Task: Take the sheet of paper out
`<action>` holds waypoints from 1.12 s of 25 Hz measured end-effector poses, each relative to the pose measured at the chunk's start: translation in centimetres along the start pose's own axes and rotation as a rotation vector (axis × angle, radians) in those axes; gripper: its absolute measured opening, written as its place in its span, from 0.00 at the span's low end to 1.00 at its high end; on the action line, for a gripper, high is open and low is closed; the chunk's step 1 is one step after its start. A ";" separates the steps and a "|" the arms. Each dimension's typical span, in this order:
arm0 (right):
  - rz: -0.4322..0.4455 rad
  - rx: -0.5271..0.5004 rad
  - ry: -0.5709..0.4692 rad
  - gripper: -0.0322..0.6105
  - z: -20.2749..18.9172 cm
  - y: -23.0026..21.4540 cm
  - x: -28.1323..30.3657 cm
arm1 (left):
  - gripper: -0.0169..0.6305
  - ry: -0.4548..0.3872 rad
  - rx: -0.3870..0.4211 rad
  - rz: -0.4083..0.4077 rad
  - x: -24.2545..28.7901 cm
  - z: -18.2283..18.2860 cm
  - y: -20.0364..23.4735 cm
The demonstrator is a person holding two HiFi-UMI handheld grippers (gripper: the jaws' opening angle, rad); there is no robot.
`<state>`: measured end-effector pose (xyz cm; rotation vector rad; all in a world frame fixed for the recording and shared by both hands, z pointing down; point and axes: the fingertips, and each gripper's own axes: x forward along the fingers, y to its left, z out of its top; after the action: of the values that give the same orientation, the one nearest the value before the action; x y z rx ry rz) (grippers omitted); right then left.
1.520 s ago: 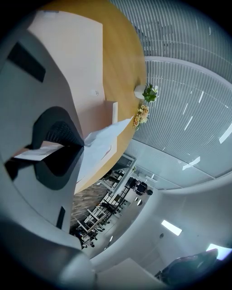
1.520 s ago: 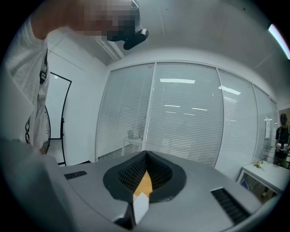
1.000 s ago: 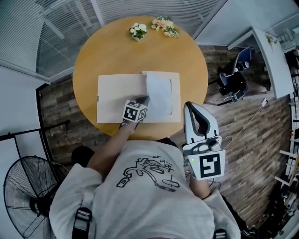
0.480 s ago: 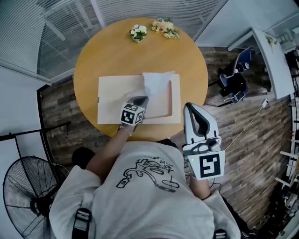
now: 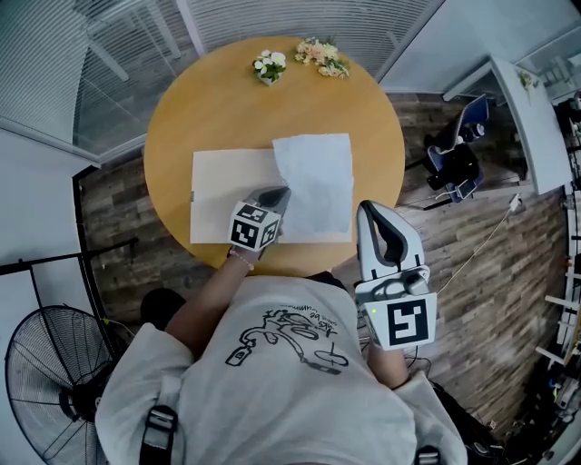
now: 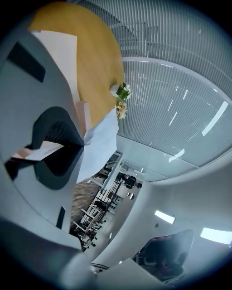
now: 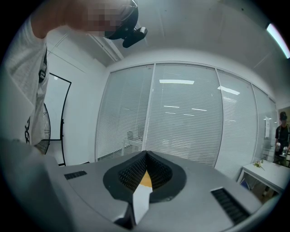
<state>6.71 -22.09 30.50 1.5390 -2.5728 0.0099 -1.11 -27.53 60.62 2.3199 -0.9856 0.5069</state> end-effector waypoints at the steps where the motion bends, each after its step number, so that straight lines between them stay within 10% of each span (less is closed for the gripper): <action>1: 0.000 0.001 0.001 0.06 0.0 -0.1 0.0 | 0.06 -0.006 0.000 -0.003 -0.2 0.4 -0.2; 28: -0.003 0.001 -0.015 0.06 0.2 -0.3 -0.4 | 0.06 -0.227 0.060 -0.029 -7.8 9.8 -4.6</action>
<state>7.14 -21.89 30.27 1.5498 -2.5820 -0.0016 -1.63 -26.86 47.27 2.4818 -1.0508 0.2686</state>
